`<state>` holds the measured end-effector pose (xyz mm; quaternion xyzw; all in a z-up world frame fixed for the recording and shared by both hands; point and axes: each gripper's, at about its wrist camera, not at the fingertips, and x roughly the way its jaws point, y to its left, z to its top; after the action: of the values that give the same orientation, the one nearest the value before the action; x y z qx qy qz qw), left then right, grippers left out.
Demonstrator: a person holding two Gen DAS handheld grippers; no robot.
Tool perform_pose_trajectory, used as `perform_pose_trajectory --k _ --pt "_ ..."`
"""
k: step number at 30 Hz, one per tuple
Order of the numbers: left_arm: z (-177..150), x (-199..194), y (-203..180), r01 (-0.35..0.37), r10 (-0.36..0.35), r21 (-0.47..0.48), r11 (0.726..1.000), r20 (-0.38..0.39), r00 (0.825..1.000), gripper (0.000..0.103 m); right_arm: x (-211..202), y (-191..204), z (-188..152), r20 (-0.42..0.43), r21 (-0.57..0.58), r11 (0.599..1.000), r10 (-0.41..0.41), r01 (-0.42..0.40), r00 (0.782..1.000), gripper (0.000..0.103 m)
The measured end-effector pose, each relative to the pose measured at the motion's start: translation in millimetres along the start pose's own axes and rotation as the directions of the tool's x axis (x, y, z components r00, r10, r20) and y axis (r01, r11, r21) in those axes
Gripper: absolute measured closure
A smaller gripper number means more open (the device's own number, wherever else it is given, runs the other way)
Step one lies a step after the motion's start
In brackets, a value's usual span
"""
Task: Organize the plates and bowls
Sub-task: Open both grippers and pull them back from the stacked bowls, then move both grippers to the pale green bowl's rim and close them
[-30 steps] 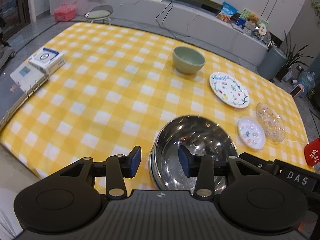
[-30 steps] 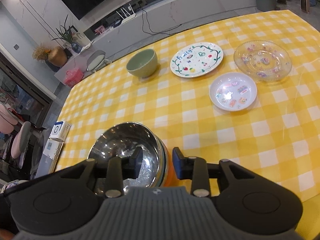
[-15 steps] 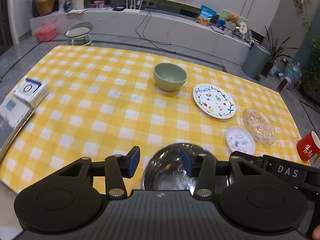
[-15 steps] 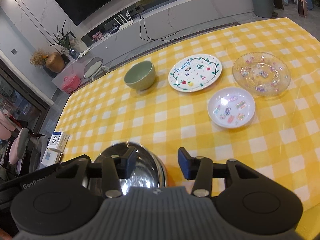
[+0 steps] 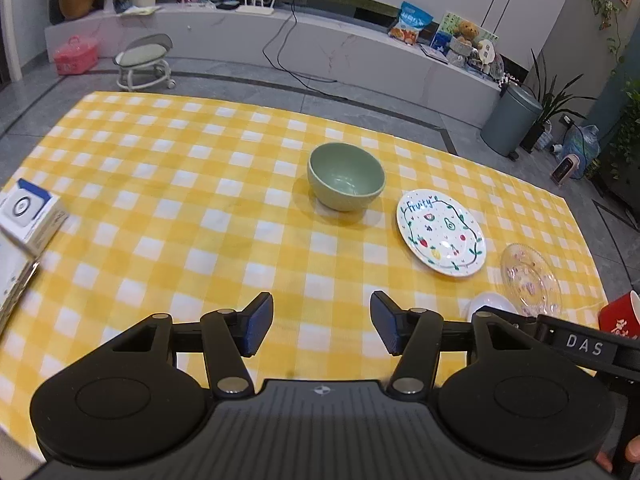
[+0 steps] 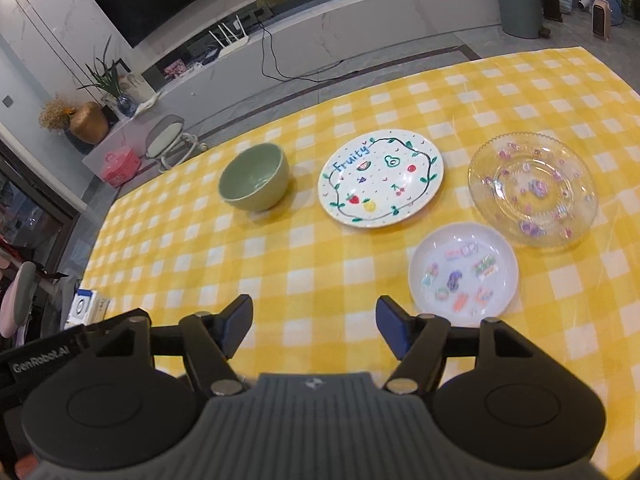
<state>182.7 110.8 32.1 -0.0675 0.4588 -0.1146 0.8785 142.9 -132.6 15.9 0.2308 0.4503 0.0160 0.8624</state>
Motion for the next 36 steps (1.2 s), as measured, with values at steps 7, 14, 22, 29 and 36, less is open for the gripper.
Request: perform_pose_trajectory --k 7,14,22,29,36 --pt "29.3 35.5 7.7 0.022 -0.022 -0.005 1.000 -0.014 1.000 0.036 36.3 6.7 23.2 -0.022 -0.022 1.000 -0.021 0.021 1.000 0.035" --pt "55.7 76.1 13.9 0.052 -0.053 -0.030 0.998 -0.024 0.998 0.036 73.3 21.5 48.0 -0.029 -0.048 0.999 -0.017 0.015 0.999 0.037" --pt "95.7 116.8 15.7 0.100 -0.099 -0.082 0.992 0.013 0.995 0.038 105.9 39.9 91.4 0.024 -0.040 0.999 -0.008 0.009 1.000 0.052" --pt "109.7 157.0 20.5 0.045 -0.048 -0.083 0.996 -0.024 0.999 0.051 151.3 51.8 115.7 -0.016 -0.027 0.998 -0.053 0.053 0.998 0.067" --pt "107.3 183.1 23.7 0.010 -0.017 -0.094 0.996 -0.076 0.997 0.068 183.0 54.0 123.4 -0.079 0.003 0.998 -0.056 0.057 0.995 0.083"
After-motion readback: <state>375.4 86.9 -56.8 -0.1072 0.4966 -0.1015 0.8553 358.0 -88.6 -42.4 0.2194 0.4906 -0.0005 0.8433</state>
